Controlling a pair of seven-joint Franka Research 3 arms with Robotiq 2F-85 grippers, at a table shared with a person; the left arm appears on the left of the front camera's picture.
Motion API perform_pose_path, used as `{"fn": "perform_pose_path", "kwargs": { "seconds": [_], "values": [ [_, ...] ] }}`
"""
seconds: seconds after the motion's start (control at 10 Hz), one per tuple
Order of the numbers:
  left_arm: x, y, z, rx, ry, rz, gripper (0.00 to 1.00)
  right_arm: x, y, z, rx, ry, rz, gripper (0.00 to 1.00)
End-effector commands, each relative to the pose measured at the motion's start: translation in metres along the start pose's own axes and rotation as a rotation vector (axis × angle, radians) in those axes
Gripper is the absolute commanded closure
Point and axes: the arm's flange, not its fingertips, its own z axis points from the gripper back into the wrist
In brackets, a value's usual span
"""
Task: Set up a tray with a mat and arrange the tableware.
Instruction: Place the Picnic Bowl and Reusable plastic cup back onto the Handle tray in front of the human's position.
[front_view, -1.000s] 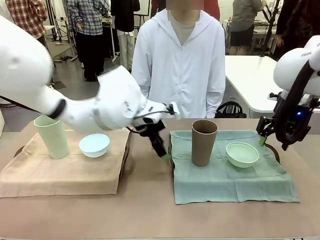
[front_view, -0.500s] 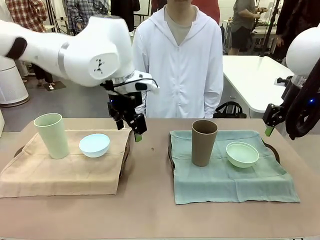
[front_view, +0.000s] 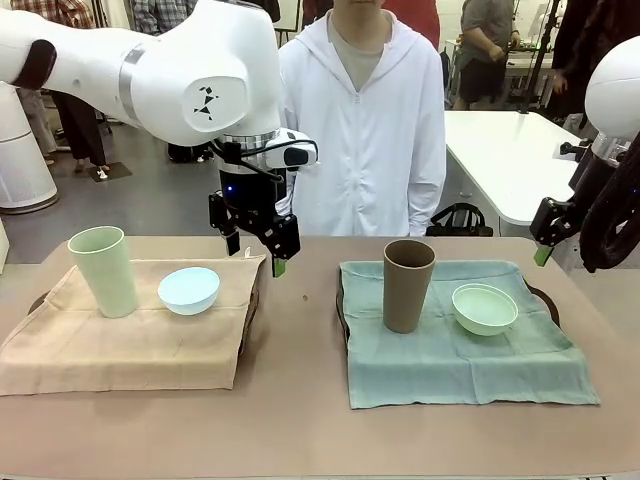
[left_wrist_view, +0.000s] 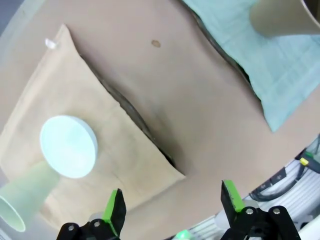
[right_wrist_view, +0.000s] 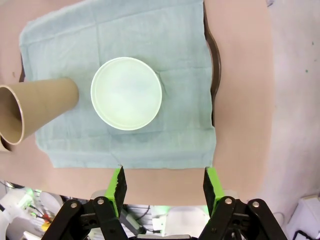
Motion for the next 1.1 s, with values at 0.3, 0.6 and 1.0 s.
{"fn": "perform_pose_path", "kwargs": {
  "seconds": [0.3,0.6,1.0],
  "values": [
    [0.0002,0.0046,-0.0059,-0.004,-0.020,-0.032,0.00,0.0037,-0.0007,-0.0042,-0.001,-0.001,-0.009,0.21],
    [0.0002,0.0046,-0.0059,-0.004,-0.020,-0.032,0.00,0.0037,-0.0007,-0.0042,-0.001,-0.001,-0.009,0.21],
    [0.0002,0.0046,-0.0059,-0.004,-0.020,-0.032,0.00,0.0037,-0.0007,-0.0042,-0.001,-0.001,-0.009,0.21]
  ]
}}
